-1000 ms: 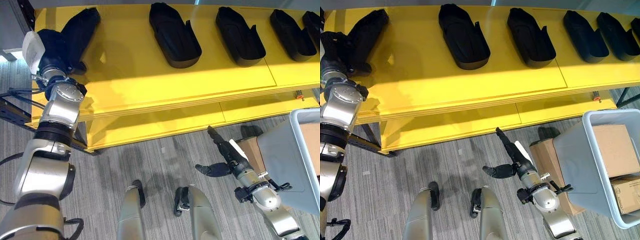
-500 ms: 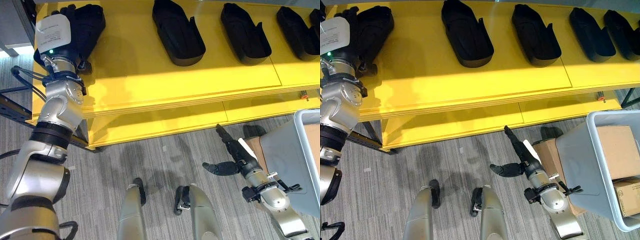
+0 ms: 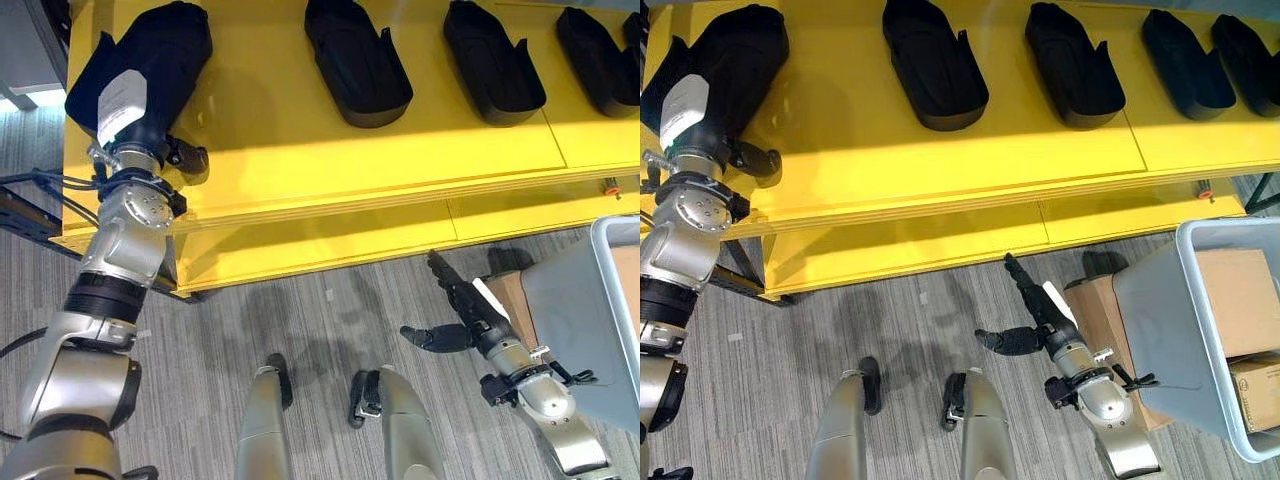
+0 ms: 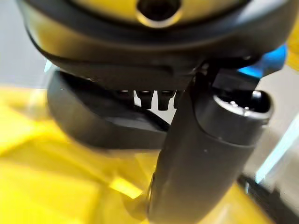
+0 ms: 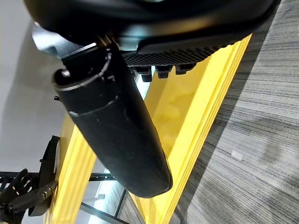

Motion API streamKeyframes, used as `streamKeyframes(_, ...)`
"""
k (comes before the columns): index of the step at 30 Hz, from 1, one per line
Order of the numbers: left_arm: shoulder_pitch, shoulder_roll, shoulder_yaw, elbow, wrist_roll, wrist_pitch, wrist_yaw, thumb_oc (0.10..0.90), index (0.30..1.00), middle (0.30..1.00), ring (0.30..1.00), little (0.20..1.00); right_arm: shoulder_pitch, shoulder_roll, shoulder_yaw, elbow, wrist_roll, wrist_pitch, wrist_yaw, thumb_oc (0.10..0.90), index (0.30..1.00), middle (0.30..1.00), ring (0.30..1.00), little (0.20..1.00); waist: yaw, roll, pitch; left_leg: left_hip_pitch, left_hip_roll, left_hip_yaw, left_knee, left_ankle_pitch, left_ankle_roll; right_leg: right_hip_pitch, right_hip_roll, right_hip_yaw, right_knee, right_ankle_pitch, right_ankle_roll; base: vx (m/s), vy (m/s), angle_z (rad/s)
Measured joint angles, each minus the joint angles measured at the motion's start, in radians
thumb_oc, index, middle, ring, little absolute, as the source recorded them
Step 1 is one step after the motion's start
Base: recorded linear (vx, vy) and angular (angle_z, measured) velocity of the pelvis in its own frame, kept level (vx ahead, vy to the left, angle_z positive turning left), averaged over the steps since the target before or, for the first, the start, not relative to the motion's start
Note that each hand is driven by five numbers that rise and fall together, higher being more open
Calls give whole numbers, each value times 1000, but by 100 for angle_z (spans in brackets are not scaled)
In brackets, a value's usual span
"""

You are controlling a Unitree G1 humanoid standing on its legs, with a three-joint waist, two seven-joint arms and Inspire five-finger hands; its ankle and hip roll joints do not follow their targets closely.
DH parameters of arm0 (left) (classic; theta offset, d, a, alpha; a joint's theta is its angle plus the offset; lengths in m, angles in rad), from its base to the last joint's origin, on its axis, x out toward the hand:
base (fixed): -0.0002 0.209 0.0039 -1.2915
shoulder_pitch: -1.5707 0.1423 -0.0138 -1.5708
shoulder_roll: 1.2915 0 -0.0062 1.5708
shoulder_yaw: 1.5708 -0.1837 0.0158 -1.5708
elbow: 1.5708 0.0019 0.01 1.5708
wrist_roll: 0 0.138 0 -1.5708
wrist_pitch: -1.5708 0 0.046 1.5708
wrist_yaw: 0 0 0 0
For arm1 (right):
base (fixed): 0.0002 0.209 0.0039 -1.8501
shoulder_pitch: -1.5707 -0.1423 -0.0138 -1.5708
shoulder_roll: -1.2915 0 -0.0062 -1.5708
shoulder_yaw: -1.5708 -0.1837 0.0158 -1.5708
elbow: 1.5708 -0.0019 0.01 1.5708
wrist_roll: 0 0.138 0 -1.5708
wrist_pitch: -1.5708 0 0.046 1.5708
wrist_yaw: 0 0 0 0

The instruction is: Move parts from the plastic box to the shelf.

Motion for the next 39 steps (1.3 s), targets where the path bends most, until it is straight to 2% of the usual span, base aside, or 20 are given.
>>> streamKeyframes(2, 10, -10, 8, 0, -101, -2, 19, 900, 1000, 1000, 1000, 1000, -1, 0, 0, 0, 0, 0, 0, 900, 1000, 1000, 1000, 1000, 1, 0, 0, 0, 0, 0, 0, 0, 0, 0, 0, 0, 0, 0, 0, 0, 0, 0)
streamKeyframes(3, 14, -45, 39, 0, -194, -16, 39, 900, 1000, 1000, 1000, 1000, 1, 3, 0, 0, 0, 0, -3, 900, 1000, 1000, 1000, 1000, 5, 1, 0, 2, -1, 0, -2, 1, 0, 2, 0, 0, 0, 0, 0, 0, 0, 0)
streamKeyframes(4, 14, -55, 51, -1, -221, -25, 44, 900, 1000, 1000, 1000, 1000, 1, 3, 2, 0, 0, 0, -2, 900, 1000, 1000, 1000, 1000, 6, 1, 0, 2, -1, -1, -2, 2, 0, 2, 0, -1, 0, 0, 0, 0, 0, 0)
streamKeyframes(5, 17, -95, 75, -8, -375, -69, 63, 900, 1000, 1000, 1000, 1000, 1, 9, 4, 0, 0, 0, -4, 900, 1000, 1000, 1000, 1000, 11, 1, -1, 3, -1, -2, -3, 3, 0, 3, 0, -1, 0, 0, 0, 0, 0, 0)
streamKeyframes(9, 18, -140, 77, -13, -612, -153, 77, 900, 1000, 1000, 1000, 1000, -1, 19, 8, 0, -1, 0, -6, 900, 1000, 1000, 1000, 1000, 11, 2, -1, 3, -1, -2, -3, 5, -1, 3, -1, -1, 2, 0, 0, 0, 0, 0)
streamKeyframes(12, 17, -157, 75, -23, -733, -189, 101, 900, 1000, 1000, 1000, 1000, -1, 19, 9, 0, -1, 0, -12, 900, 1000, 1000, 1000, 1000, 10, 3, -1, 4, -1, -2, -3, 5, -1, 3, -1, -1, 4, 0, 0, 0, 0, 0)
streamKeyframes(19, 15, -163, 46, -43, -926, -222, 145, 900, 1000, 1000, 1000, 1000, 8, 19, 18, 0, -2, 3, -35, 900, 1000, 1000, 1000, 1000, 7, 5, -1, 6, -4, -1, -4, 7, -1, 2, -5, -1, 7, 0, 0, 0, 0, 0)
streamKeyframes(25, 9, -179, 41, -47, -964, -234, 158, 900, 1000, 1000, 1000, 1000, 8, 18, 49, 0, -2, 9, -41, 900, 1000, 1000, 1000, 1000, 4, 10, -1, 9, -4, 1, -6, 8, -1, 3, -6, 1, 8, 0, 0, 0, 0, 0)
streamKeyframes(39, -33, -199, -3, -49, -1008, -240, 187, 900, 1000, 1000, 1000, 1000, 9, 15, 49, 0, -3, 16, -52, 900, 1000, 1000, 1000, 1000, -1, 13, -1, 14, -4, 4, -12, 11, -4, 3, -6, 4, 11, 0, -1, 0, 0, 0)
